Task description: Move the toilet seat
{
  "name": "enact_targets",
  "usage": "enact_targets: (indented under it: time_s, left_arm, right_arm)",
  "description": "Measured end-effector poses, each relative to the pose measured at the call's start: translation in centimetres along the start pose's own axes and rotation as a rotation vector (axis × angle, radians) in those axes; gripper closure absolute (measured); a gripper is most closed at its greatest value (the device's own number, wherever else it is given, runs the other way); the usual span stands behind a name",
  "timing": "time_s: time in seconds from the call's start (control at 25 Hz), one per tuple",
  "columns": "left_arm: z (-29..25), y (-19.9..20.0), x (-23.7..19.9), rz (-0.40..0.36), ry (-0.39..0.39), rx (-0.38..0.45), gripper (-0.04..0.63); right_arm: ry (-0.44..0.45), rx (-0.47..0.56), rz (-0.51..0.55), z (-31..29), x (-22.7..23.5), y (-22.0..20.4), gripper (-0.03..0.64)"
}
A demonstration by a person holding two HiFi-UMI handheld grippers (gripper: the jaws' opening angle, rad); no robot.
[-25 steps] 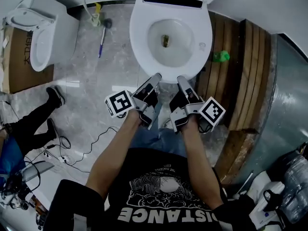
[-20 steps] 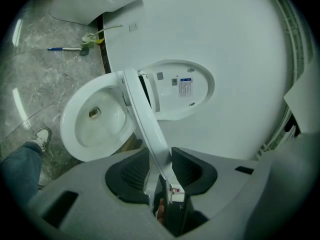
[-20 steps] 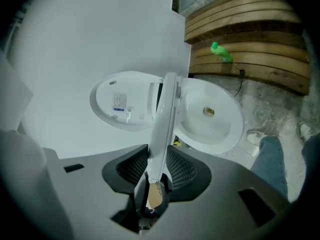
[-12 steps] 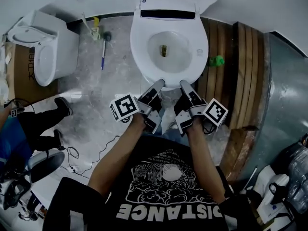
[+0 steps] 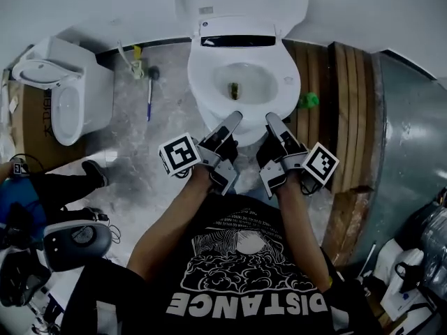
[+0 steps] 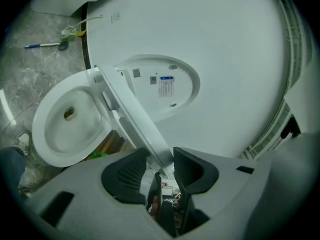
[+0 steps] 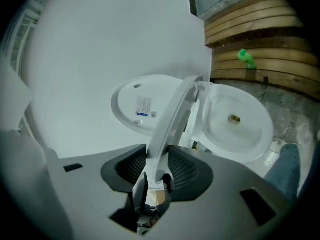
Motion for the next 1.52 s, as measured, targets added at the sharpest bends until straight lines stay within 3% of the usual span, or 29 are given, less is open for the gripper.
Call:
enact_targets:
  time_s: [0.2, 0.76, 1.52]
  left_arm:
    - [-0.7, 1.2, 3.4, -0.028, -0.066, 0.000, 0.425]
    - [-2.2, 3.9, 7.3, -0.100, -0.097, -0.020, 0.426]
    - [-5.3, 9.2, 12.2, -0.120, -0.156, 0.119, 0.425]
  right_arm:
    - [0.057, 0.021, 0.041, -0.6, -3.3, 1.2, 0.466]
    - [0.140, 0.066, 0.083, -2.4, -7.8, 3.2, 0.457]
    - [0.271, -0.011, 0.104, -6.9, -13.4, 7.1, 0.431]
Point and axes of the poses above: the fingertips, and each gripper's own axes: z backward along the fingers, x to its right, y out of its top, the point moved 1 cm from there along z, backward along the fingers, and after that the axes turned 7 degrees about -x, right-handed, at the moved point
